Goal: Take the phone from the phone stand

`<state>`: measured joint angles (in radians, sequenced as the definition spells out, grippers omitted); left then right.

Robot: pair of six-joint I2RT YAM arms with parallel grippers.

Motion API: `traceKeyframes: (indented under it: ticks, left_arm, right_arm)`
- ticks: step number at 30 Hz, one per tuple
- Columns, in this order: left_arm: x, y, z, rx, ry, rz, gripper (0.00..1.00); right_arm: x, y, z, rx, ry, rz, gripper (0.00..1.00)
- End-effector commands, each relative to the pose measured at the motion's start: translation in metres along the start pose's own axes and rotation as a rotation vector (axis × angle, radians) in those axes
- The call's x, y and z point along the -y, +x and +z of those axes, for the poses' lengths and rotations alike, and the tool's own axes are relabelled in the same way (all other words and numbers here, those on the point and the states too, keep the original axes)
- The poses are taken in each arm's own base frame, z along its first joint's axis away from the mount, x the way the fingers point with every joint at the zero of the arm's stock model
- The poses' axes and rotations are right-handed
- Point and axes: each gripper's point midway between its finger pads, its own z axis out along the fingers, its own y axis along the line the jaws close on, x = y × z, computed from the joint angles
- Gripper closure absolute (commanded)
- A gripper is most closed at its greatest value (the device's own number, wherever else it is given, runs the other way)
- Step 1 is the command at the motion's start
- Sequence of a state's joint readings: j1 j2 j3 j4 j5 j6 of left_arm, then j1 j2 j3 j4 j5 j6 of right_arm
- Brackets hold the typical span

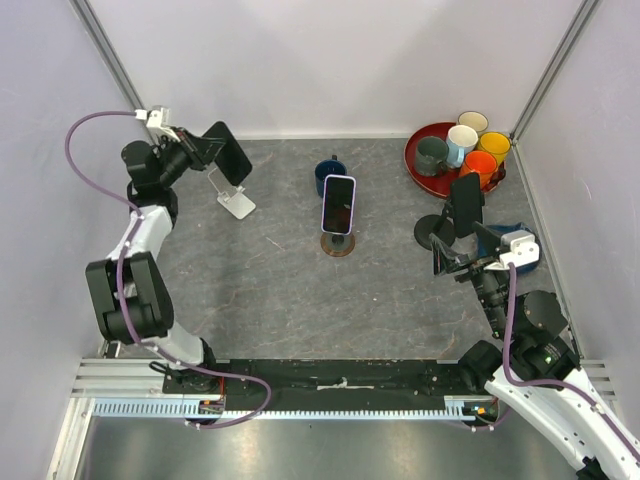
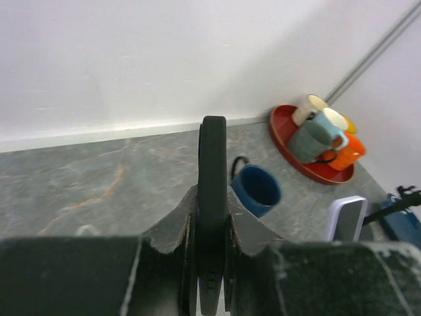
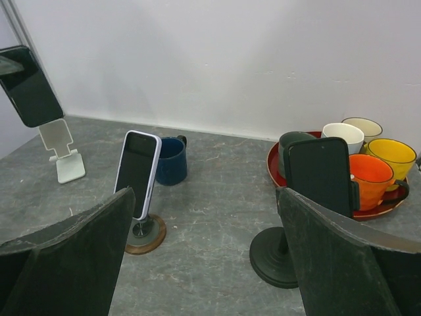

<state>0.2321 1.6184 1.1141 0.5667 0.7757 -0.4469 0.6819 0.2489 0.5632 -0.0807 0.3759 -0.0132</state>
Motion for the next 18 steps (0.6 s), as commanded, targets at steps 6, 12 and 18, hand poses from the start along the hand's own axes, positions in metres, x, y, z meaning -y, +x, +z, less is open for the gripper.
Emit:
traceKeyframes:
  ticks: [6, 12, 18]
  left_arm:
    - [0.087, -0.024, -0.030, 0.045, -0.036, -0.150, 0.98]
    - [0.130, -0.001, -0.068, -0.097, -0.010, -0.192, 0.98]
    - [0.164, 0.044, -0.094, -0.156, 0.048, -0.221, 0.98]
  right_arm:
    - [-0.037, -0.009, 0.009, -0.059, -0.164, 0.067, 0.02]
    - [-0.095, 0.001, 0.026, -0.267, -0.411, 0.093, 0.02]
    - [-0.141, 0.052, 0.043, -0.541, -0.542, 0.189, 0.02]
